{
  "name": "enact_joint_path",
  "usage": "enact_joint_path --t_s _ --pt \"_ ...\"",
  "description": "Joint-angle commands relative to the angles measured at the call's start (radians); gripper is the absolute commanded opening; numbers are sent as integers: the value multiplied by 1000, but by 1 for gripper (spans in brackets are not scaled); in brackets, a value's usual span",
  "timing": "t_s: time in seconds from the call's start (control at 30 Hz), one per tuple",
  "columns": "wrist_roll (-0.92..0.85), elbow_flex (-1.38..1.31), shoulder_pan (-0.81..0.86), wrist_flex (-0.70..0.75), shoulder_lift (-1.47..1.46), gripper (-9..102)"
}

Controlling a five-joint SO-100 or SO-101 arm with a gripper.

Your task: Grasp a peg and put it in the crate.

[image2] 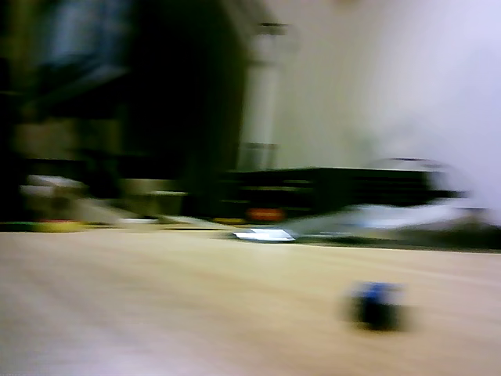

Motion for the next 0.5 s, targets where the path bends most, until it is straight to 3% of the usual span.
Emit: enact_joint_path --t_s 0.0,0.2,0.47 --pt "54 -12 -28 -235 -80 2" --pt "84 -21 51 -457 -192 16" --pt "80 -34 137 -566 -272 22"
